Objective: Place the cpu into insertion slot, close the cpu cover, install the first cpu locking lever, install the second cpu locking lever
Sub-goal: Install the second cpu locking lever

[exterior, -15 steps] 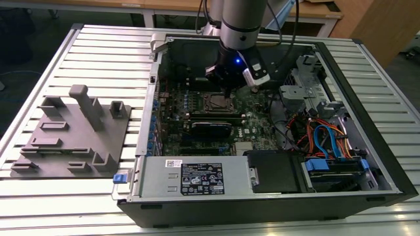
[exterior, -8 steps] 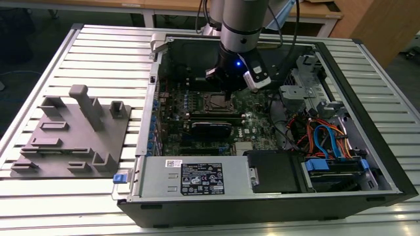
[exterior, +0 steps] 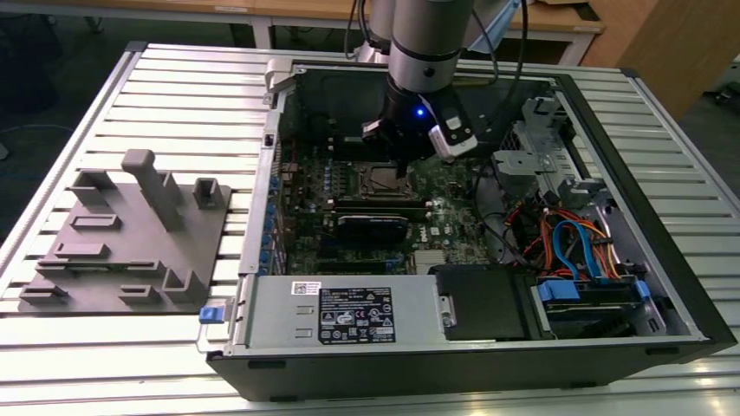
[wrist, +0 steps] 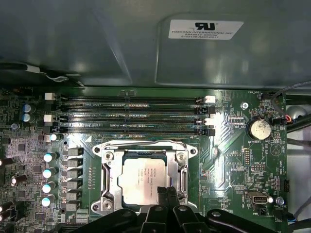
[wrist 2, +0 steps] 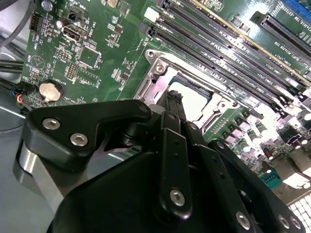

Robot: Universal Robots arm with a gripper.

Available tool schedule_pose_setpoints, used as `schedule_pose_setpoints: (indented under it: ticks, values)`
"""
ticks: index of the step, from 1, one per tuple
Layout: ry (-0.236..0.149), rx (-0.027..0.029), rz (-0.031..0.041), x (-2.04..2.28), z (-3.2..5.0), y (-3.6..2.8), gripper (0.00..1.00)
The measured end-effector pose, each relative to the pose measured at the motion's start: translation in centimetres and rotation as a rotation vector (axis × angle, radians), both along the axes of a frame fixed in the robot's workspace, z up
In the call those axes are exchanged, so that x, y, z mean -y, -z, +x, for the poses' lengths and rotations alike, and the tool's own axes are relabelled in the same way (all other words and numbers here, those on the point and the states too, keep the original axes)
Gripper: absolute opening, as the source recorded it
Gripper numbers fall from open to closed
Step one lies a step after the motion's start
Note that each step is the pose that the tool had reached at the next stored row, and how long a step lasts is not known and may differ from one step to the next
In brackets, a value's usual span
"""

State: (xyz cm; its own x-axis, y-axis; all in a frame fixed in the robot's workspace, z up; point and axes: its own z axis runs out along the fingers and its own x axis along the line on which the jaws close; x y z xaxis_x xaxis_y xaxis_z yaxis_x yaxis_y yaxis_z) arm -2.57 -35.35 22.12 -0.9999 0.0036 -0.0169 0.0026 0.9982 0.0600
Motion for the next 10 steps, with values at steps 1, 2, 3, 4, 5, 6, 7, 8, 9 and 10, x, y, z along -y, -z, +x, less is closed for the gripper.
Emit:
schedule_pose_setpoints:
  ticks: [1, 2, 3, 4, 5, 6, 7, 8, 9, 10]
  values:
    - [0.0, 0.0, 0.0, 0.0, 0.0, 0.0, 0.1]
    - [0.0, -0.0002, -0.0002, 0.01, 0.0, -0.03, 0.1]
    - [0.0, -0.0003, -0.0002, 0.01, 0.0, -0.1, 0.1]
    - [0.0, -0.0003, -0.0001, 0.0, 0.0, -0.21, 0.1]
    - [0.0, -0.0002, 0.0, 0.0, 0.0, -0.33, 0.1]
    - [0.0, -0.0002, -0.0001, 0.0, 0.0, -0.42, 0.1]
    - [0.0, -0.0001, 0.0001, 0.0, 0.0, -0.44, 0.1]
    - [0.0, -0.0001, 0.0002, 0.0, 0.0, -0.44, 0.1]
    - [0.0, -0.0001, 0.0003, 0.0, 0.0, -0.43, 0.1]
    - [0.0, -0.0001, 0.0002, 0.0, 0.0, -0.44, 0.1]
